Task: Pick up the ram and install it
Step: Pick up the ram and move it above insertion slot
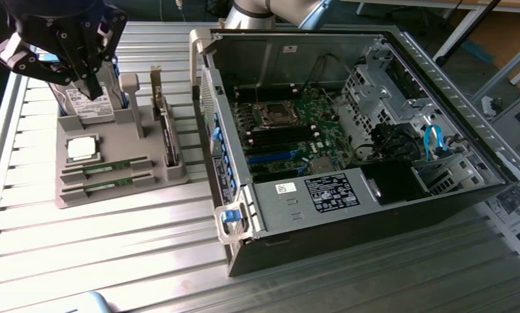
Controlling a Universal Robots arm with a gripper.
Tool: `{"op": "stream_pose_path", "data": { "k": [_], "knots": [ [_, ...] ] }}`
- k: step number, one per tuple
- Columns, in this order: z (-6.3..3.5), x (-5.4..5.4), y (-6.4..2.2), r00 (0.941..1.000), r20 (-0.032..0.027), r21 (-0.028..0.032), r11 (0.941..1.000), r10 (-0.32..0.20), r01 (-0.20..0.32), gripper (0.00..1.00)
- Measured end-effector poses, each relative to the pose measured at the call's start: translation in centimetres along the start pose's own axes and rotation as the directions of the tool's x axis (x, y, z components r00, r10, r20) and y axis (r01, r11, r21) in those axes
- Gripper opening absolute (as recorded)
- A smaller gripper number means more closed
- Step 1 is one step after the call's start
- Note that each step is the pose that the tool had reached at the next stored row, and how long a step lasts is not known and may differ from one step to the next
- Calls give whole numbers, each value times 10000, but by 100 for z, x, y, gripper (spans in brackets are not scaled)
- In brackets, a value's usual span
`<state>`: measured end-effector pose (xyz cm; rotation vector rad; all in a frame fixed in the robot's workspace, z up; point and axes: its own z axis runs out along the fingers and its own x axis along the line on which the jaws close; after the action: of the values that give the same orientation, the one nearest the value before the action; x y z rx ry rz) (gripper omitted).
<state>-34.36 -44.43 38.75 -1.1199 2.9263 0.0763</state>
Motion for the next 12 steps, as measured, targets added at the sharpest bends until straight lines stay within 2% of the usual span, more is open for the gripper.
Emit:
{"op": "stream_pose_path", "data": {
  "k": [5,12],
  "knots": [
    [0,0,0,9987,-23,-13,9987,-518,518,11],
    [0,0,0,9927,-51,-32,9927,-1207,1207,11]
  ]
}}
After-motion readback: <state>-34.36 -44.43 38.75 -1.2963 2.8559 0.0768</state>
